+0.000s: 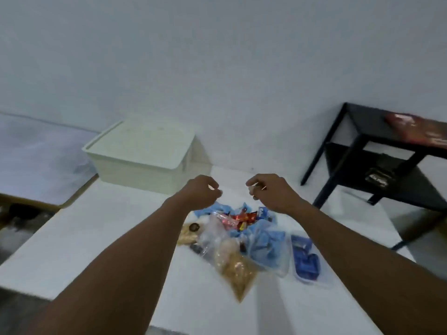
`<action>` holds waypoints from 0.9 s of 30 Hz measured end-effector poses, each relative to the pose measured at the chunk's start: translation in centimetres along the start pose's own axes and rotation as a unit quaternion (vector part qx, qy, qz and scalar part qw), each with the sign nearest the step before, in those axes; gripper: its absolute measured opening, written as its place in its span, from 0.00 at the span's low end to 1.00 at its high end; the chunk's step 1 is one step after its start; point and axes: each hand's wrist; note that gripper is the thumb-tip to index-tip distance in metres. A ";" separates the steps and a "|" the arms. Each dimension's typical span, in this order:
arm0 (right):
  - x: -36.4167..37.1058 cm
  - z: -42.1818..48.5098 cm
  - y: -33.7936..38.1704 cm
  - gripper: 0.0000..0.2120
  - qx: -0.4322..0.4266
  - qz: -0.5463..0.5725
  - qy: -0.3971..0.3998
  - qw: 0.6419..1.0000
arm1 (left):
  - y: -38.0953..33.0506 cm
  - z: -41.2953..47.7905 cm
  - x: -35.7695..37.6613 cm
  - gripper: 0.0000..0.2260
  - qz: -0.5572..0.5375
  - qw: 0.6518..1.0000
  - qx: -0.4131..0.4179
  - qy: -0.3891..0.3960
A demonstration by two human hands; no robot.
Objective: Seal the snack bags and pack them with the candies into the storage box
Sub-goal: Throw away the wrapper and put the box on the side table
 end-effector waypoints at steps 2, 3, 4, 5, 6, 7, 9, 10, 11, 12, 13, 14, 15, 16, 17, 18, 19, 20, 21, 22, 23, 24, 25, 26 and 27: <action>-4.8 0.0 -4.5 0.06 0.001 -0.004 -0.041 0.999 | -5.4 2.3 4.9 0.12 0.022 0.999 0.049 0.010; -7.1 -0.2 -6.7 0.06 0.001 -0.004 -0.063 0.998 | -7.9 3.2 7.4 0.11 0.030 0.997 0.070 0.017; -9.6 -0.4 -9.0 0.06 0.005 -0.001 -0.088 0.996 | -10.5 4.0 10.1 0.11 0.038 0.995 0.089 0.030; -11.9 -0.7 -11.4 0.07 0.009 0.001 -0.115 0.993 | -13.0 4.7 12.7 0.10 0.046 0.992 0.109 0.047; -14.2 -1.1 -13.7 0.08 0.010 -0.003 -0.146 0.989 | -15.3 5.3 15.4 0.10 0.054 0.988 0.131 0.065; -16.4 -1.6 -15.8 0.08 0.004 -0.012 -0.181 0.983 | -17.5 5.9 18.0 0.09 0.063 0.983 0.155 0.079; -20.4 -2.3 -19.2 0.07 -0.016 -0.041 -0.256 0.966 | -21.2 6.7 22.6 0.10 0.078 0.973 0.196 0.089; -22.3 -2.5 -20.7 0.06 -0.022 -0.057 -0.299 0.952 | -22.7 7.1 24.9 0.11 0.083 0.969 0.215 0.086; -24.2 -2.6 -22.3 0.06 -0.022 -0.072 -0.343 0.936 | -24.2 7.6 27.4 0.12 0.089 0.964 0.236 0.082; -25.9 -2.5 -23.6 0.06 -0.016 -0.080 -0.383 0.920 | -25.3 8.1 29.6 0.13 0.098 0.958 0.260 0.079; -27.5 -2.3 -24.8 0.06 -0.009 -0.084 -0.414 0.906 | -26.2 8.4 31.6 0.13 0.109 0.949 0.285 0.080; -28.9 -1.7 -26.0 0.06 0.000 -0.085 -0.428 0.900 | -26.9 8.8 33.4 0.14 0.126 0.941 0.304 0.084; -30.0 -1.1 -27.2 0.07 0.015 -0.086 -0.421 0.903 | -27.5 9.1 34.9 0.14 0.147 0.934 0.312 0.091; -30.9 -0.4 -28.3 0.08 0.036 -0.090 -0.399 0.912 | -28.1 9.6 36.2 0.16 0.174 0.930 0.308 0.102; -31.7 0.3 -29.3 0.10 0.062 -0.097 -0.369 0.922 | -28.4 10.1 37.4 0.18 0.205 0.925 0.300 0.111; -32.3 1.0 -30.3 0.12 0.087 -0.105 -0.336 0.932 | -28.6 10.8 38.4 0.22 0.236 0.919 0.293 0.118; -32.7 1.7 -30.9 0.14 0.109 -0.109 -0.307 0.939 | -28.7 11.4 39.3 0.25 0.262 0.913 0.289 0.121; -32.9 2.3 -31.5 0.17 0.127 -0.112 -0.282 0.944 | -28.7 12.0 39.9 0.28 0.278 0.910 0.283 0.123; -33.1 3.0 -31.9 0.20 0.140 -0.118 -0.262 0.948 | -28.7 12.7 40.5 0.30 0.287 0.910 0.273 0.125; -33.1 3.7 -32.3 0.23 0.149 -0.125 -0.243 0.951 | -28.5 13.4 41.1 0.31 0.292 0.911 0.261 0.131; -32.9 4.3 -32.7 0.26 0.153 -0.132 -0.218 0.955 | -28.4 13.8 41.5 0.31 0.296 0.912 0.250 0.137; -32.6 4.9 -33.2 0.29 0.156 -0.142 -0.187 0.959 | -28.3 14.2 42.0 0.31 0.297 0.913 0.243 0.141; -32.1 5.3 -33.7 0.32 0.156 -0.160 -0.153 0.963 | -28.1 14.4 42.3 0.31 0.295 0.914 0.241 0.141; -31.7 5.7 -34.2 0.33 0.153 -0.184 -0.124 0.963 | -28.0 14.7 42.6 0.30 0.289 0.916 0.244 0.136; -31.5 5.9 -34.5 0.32 0.149 -0.208 -0.106 0.961 | -28.0 14.9 42.7 0.29 0.283 0.918 0.250 0.125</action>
Point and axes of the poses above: each hand's wrist, its own z-axis towards the middle knuckle, its own x-axis out of the palm, y = z × x, and after that the axes turned 10 degrees about -z, right-handed
